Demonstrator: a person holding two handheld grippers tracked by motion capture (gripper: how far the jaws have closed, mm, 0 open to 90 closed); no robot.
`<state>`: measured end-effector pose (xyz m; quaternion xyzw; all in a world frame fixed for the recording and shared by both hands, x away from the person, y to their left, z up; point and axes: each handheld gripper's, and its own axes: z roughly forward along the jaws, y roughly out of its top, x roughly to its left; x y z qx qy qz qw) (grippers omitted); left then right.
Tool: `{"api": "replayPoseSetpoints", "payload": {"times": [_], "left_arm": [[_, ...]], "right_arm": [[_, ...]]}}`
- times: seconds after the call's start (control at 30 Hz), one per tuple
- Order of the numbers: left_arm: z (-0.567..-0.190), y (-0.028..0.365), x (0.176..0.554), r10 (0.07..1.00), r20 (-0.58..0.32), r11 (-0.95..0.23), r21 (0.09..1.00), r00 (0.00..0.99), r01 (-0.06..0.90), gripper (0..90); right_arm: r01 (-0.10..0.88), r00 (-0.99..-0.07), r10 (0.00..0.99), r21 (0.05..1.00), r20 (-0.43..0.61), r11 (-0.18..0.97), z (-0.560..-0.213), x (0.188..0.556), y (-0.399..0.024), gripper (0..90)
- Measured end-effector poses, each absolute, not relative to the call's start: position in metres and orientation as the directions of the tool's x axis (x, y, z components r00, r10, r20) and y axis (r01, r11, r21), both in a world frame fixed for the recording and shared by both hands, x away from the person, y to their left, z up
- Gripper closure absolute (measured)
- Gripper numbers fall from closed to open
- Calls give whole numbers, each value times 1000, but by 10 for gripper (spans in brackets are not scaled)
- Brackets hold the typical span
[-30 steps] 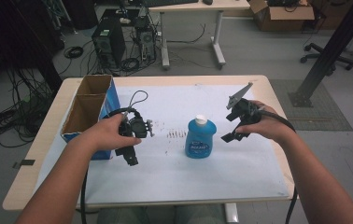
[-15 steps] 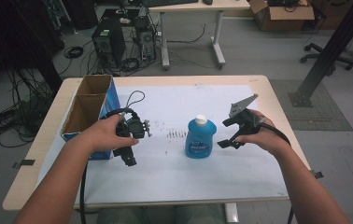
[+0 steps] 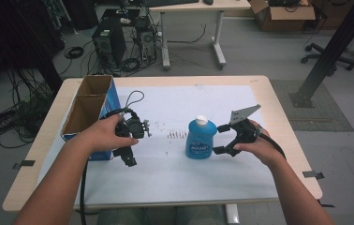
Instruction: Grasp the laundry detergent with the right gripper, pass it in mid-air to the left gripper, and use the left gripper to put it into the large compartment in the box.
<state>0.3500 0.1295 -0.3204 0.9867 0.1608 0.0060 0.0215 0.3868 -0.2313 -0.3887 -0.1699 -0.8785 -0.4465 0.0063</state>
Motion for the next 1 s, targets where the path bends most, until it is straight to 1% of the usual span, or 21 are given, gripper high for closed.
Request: {"api": "replayPoseSetpoints", "payload": {"times": [0.2,0.47,0.73,0.8,1.0], "left_arm": [[-321,130,351,322,2,-946,41,947,322,54],[-320,128,351,318,0,-947,34,948,318,54],[-320,128,350,322,-2,-946,36,947,322,54],[-320,128,350,306,1,-951,38,952,305,54],[-320,127,349,303,-5,-952,42,953,303,54]], "right_arm": [[270,-952,271,809,143,522,-399,384,-227,26],[244,-958,254,854,136,460,-411,384,-223,26],[247,-955,258,877,148,412,-420,384,-216,26],[245,-955,259,882,147,402,-422,384,-215,25],[233,-957,254,894,141,381,-426,384,-210,22]]}}
